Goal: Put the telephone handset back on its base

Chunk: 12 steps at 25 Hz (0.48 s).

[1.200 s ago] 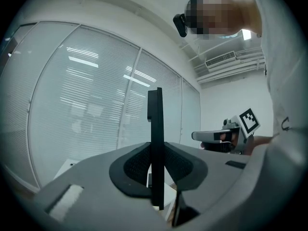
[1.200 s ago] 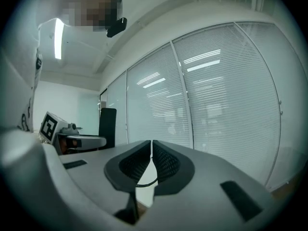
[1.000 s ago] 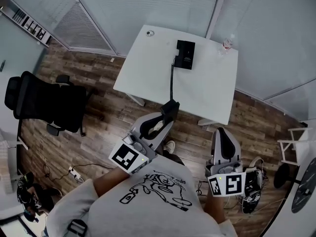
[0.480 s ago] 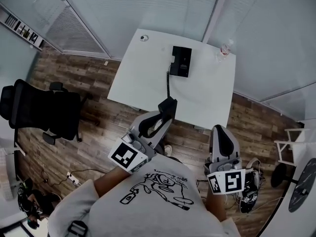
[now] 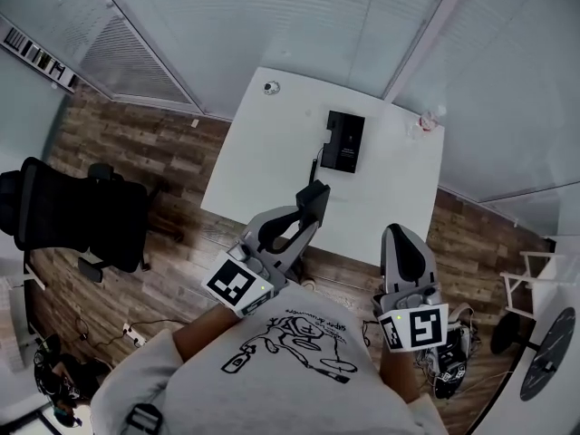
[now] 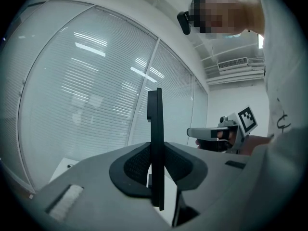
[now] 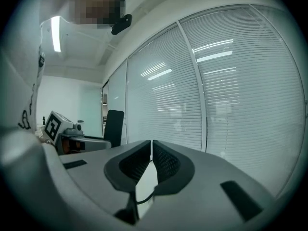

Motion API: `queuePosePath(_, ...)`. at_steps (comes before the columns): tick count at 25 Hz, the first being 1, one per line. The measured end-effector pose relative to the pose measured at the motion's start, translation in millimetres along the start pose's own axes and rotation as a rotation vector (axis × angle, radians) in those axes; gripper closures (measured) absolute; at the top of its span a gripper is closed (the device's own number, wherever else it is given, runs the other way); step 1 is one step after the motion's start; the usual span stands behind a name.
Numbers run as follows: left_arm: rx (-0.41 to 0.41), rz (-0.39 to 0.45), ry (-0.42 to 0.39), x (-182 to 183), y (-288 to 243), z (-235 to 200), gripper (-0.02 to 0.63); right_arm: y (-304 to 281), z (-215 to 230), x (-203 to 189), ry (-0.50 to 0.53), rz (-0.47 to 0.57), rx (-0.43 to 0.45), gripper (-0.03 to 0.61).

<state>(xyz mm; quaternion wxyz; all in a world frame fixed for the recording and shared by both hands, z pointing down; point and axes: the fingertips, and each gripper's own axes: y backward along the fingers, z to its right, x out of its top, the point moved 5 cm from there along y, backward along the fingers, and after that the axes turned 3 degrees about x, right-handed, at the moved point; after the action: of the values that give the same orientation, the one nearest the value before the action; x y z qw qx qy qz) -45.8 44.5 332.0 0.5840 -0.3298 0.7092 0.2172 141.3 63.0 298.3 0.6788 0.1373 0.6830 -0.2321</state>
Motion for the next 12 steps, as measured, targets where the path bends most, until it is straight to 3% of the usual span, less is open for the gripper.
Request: queuePosePath(12,-0.102,-0.073,0.037,-6,-49,-69,0.54,-78,15,-10,0.029,-0.076,-0.068,0.568)
